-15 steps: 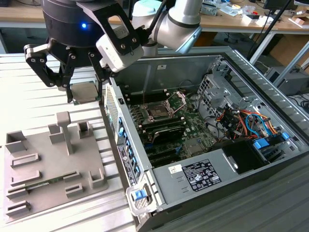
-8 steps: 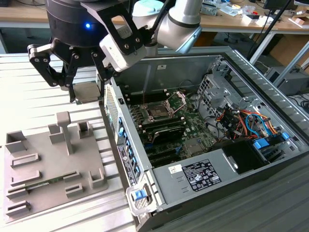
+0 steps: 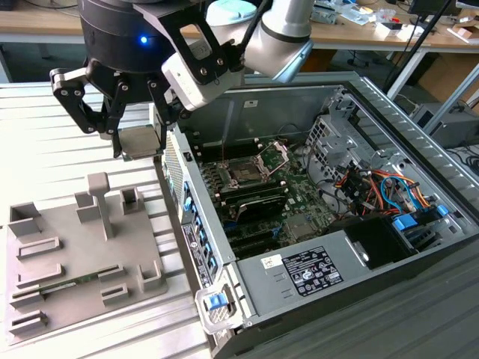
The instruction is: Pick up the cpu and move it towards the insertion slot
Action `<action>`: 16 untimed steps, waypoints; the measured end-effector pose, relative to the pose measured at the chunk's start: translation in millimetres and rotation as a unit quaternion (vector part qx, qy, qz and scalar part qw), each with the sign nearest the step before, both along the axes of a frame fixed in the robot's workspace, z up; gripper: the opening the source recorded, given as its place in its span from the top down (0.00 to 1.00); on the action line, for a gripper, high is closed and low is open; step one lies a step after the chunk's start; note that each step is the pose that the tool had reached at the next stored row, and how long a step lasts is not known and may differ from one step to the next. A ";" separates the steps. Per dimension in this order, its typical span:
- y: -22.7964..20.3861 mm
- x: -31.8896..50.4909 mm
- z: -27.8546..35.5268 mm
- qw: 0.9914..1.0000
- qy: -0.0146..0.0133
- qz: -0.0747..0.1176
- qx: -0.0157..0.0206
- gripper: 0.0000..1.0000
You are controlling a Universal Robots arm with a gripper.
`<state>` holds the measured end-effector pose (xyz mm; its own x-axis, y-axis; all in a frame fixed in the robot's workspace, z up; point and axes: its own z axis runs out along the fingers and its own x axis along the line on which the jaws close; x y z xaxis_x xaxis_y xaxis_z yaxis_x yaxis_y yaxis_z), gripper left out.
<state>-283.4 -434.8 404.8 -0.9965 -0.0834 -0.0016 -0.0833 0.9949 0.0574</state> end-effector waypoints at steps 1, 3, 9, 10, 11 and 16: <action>0.0 0.5 0.0 1.000 0.000 0.000 0.000 0.45; 0.0 2.2 0.0 1.000 0.000 0.000 0.000 0.45; 0.0 6.2 0.0 1.000 0.000 0.000 0.000 0.45; 0.0 7.0 0.0 1.000 0.000 0.000 0.000 0.45; 0.0 7.5 0.0 1.000 0.000 0.000 0.000 0.45; 0.0 12.0 0.0 1.000 0.000 0.000 0.000 0.45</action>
<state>-271.4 -434.8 404.8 -0.9965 -0.0834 -0.0016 -0.0834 0.9949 0.0574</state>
